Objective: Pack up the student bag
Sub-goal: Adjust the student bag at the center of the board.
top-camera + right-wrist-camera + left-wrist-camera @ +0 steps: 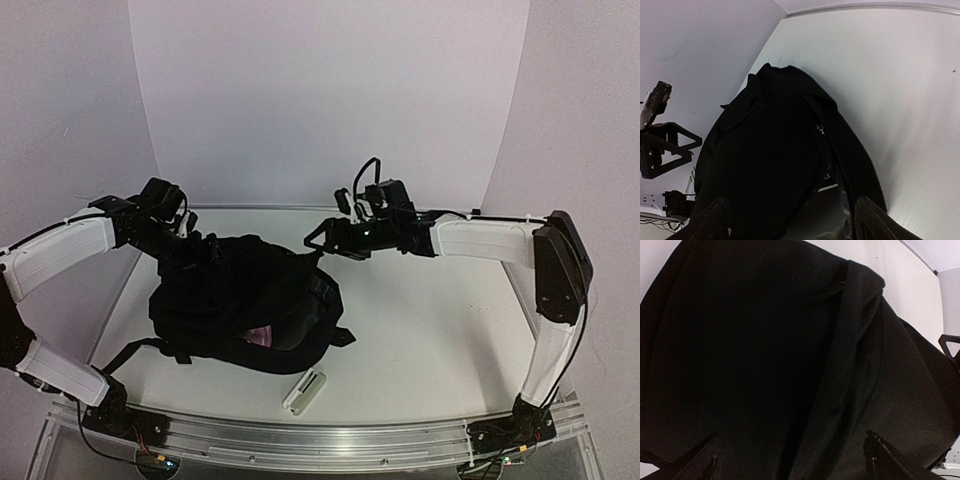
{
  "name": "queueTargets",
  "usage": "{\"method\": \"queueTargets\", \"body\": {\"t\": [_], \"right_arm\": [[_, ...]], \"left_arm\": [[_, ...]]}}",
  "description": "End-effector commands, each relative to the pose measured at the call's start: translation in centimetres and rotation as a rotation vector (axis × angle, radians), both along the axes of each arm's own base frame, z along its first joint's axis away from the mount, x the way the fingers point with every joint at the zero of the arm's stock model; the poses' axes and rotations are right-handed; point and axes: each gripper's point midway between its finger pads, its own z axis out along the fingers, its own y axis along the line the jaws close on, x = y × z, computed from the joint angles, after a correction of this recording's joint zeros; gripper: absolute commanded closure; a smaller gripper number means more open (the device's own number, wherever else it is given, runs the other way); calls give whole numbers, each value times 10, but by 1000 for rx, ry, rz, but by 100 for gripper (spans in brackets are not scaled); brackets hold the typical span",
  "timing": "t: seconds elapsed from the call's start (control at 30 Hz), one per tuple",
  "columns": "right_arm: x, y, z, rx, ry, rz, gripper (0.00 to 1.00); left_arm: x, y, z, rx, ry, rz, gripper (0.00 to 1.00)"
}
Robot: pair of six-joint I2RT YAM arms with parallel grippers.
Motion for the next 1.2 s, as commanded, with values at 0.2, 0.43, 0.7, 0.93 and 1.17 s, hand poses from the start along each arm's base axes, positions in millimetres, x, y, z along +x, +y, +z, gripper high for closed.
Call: {"method": "queueTargets", "body": {"t": [0.2,0.43,0.7,0.93,1.17], "right_arm": [[-36,26,-6,51,87,142,81],[-68,26,-41,-5,156,168,100],[-111,70,-55,-6,178,224,100],[-108,71,-21,27,99,160,97],[-74,9,12,-84,-9,-28,54]], "left_arm": [[26,-27,-36,-103,11,-11,38],[68,-57,-57,-153,-65,-96,49],[145,-114,-49,-188,-225,-328,59],[166,-110,-17,-57,-345,-399,52],[126,-57,9,-66,-311,-191,28]]}}
